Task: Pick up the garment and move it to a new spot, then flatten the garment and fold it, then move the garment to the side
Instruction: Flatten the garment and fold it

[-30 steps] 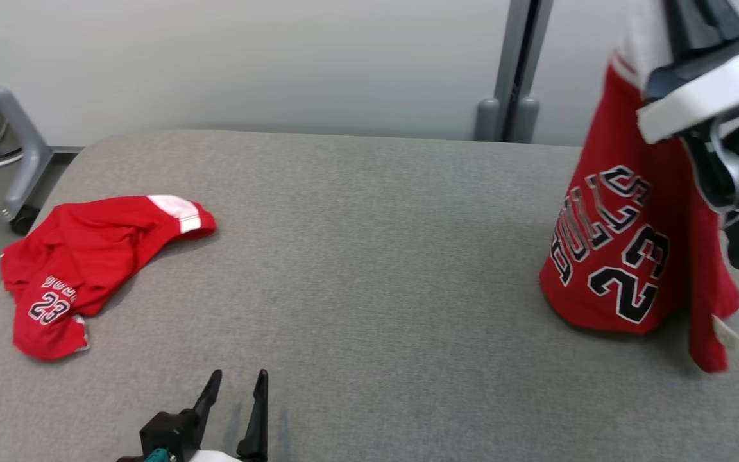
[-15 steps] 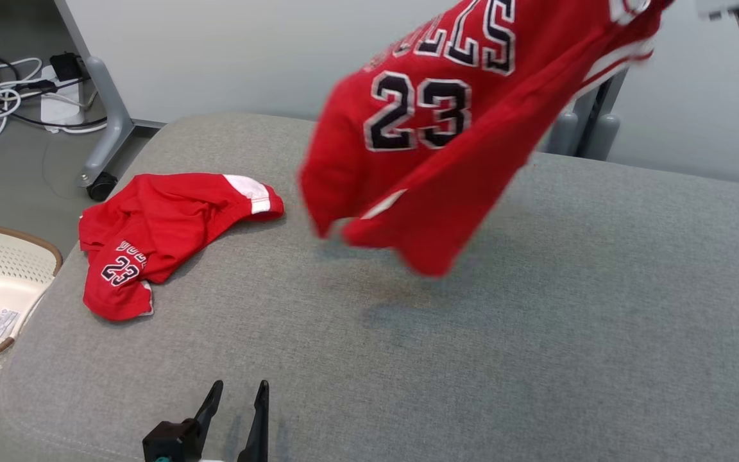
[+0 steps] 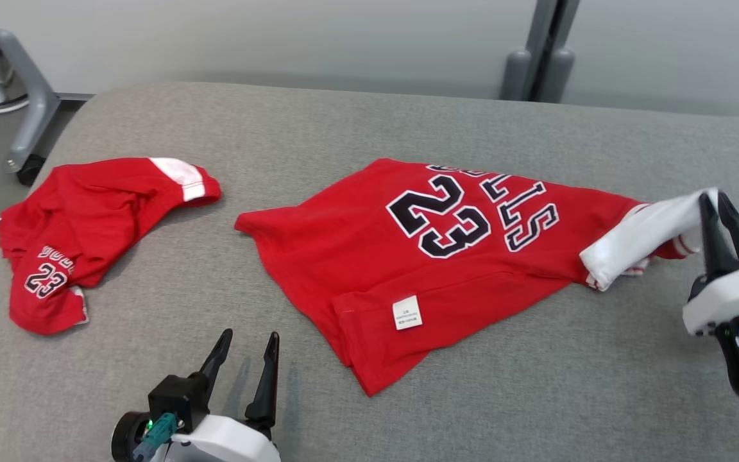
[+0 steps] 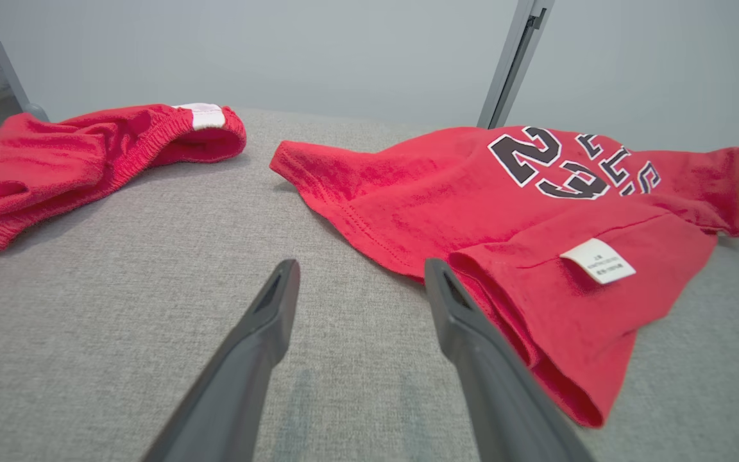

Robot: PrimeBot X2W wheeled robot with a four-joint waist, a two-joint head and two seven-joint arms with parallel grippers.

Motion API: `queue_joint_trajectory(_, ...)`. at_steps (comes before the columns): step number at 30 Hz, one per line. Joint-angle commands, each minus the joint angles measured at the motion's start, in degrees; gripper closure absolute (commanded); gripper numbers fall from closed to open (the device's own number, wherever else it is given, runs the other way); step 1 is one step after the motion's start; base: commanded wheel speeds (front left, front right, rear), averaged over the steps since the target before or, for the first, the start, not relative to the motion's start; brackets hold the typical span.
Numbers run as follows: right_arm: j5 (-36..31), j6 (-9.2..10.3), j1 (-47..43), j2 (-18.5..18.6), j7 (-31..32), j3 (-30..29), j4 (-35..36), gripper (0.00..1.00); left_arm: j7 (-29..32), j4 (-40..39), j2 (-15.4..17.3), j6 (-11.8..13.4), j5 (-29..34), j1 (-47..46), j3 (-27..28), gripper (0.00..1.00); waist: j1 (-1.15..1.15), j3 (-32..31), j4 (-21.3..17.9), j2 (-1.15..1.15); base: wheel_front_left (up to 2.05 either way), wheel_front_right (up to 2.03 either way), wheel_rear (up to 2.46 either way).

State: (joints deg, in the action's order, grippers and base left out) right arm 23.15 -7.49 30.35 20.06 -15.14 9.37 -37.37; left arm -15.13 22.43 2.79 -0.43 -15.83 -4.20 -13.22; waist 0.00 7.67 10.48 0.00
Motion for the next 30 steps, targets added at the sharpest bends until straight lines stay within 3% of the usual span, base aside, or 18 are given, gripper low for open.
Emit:
queue_joint_trajectory(1,0.4,-0.01,-2.0,-0.6,0.0,-1.2,-0.6,0.57,0.0,-0.2,0.2,-0.3,0.4,-1.3,0.1,0.00,0.00,1.2,-1.5,0.00,0.00,0.00,0.00)
queue_joint_trajectory(2,0.2,-0.01,-2.9,-1.0,0.0,-1.7,-0.5,0.00,0.0,-0.3,0.2,-0.4,0.6,-1.6,0.1,0.00,0.00,1.3,-1.9,0.00,0.00,0.00,0.00)
queue_joint_trajectory(7,-1.9,-0.01,-8.1,-4.7,0.0,-6.3,2.6,0.00,0.0,-0.2,0.2,-1.0,0.0,-2.2,-0.3,0.00,0.00,0.7,-4.7,0.00,0.00,0.00,0.00)
queue_joint_trajectory(14,-3.3,-0.01,-11.2,-8.3,0.0,-7.0,5.8,0.00,0.0,1.3,0.3,-2.2,-2.3,-3.5,-2.3,0.00,0.00,0.4,-8.0,0.00,0.00,0.00,0.00)
queue_joint_trajectory(29,-3.5,-0.01,-9.3,-9.7,0.0,-6.4,8.3,0.00,0.0,10.4,0.2,-3.5,-8.0,-7.6,-5.0,0.00,0.00,3.2,-11.6,0.00,0.00,0.00,0.00)
queue_joint_trajectory(30,-3.4,-0.01,-9.2,-9.7,0.0,-6.4,8.3,0.00,0.0,10.4,0.3,-3.5,-8.4,-7.6,-4.8,0.13,0.00,3.3,-11.6,0.00,0.00,0.00,0.00)
